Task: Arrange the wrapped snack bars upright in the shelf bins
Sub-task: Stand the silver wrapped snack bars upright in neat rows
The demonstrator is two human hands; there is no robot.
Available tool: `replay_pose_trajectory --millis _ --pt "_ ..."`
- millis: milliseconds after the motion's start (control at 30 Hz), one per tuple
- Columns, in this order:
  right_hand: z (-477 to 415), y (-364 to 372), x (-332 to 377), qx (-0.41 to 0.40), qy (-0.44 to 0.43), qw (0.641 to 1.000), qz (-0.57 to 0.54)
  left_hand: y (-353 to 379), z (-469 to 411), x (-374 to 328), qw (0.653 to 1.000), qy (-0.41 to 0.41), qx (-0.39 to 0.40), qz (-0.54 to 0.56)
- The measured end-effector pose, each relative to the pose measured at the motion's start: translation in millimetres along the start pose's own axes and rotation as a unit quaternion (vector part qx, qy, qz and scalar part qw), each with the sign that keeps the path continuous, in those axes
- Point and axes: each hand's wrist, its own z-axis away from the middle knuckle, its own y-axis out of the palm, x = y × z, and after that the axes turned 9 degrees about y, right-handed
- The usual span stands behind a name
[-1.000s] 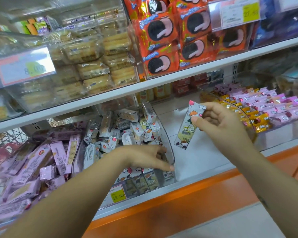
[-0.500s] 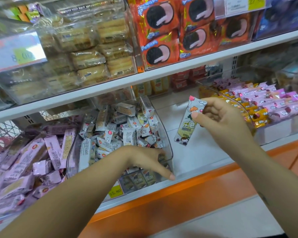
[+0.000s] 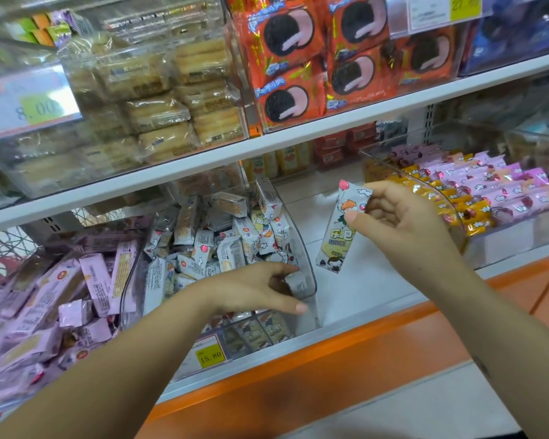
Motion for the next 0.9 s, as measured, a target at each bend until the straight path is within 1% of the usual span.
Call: replay_pose_trajectory --millis 67,200,267,333,400,500,600,700,767,833,900 --pt "-0.2 0.9 0.3 0.0 -0.002 1.0 0.0 -1.2 2.3 -0.9 0.999 0.007 -0.02 0.026" --pt "-0.3 2.8 0.9 0.002 -0.006 1.0 0.0 1.7 3.0 -5.6 0.997 0.033 -0.062 0.045" --pt "-0.1 4.2 0.8 0.005 -0.007 1.0 0.002 4.5 0.4 -7.7 0.991 0.049 -0.114 0.045" --pt "0.1 5.6 0.6 0.005 -0.007 1.0 0.001 9.0 -4.2 -9.1 0.98 0.046 -0.191 -0.016" --pt "0.6 6.9 1.2 0.004 -0.008 1.0 0.0 14.5 -9.2 -11.3 0.961 0.033 -0.256 -0.1" --pt "2.6 7.8 3.1 0.015 -0.017 1.0 -0.017 18.4 -9.5 -15.3 0.94 0.044 -0.298 -0.162" --pt "5.6 9.0 3.6 0.057 -0.022 0.998 -0.017 13.8 0.7 -16.1 0.93 0.066 -0.319 -0.171" --pt "7.3 12.5 2.5 0.082 -0.027 0.996 0.011 11.6 11.4 -16.2 0.941 0.084 -0.307 -0.119" --pt "7.7 14.6 3.6 0.082 -0.032 0.996 0.018 11.6 15.0 -14.9 0.951 0.092 -0.293 -0.044" --pt "7.7 15.7 4.4 0.075 -0.035 0.996 0.017 11.2 19.2 -14.0 0.949 0.106 -0.293 0.042" --pt "7.7 15.5 3.5 0.064 -0.032 0.997 0.012 10.0 24.8 -11.9 0.939 0.134 -0.288 0.129"
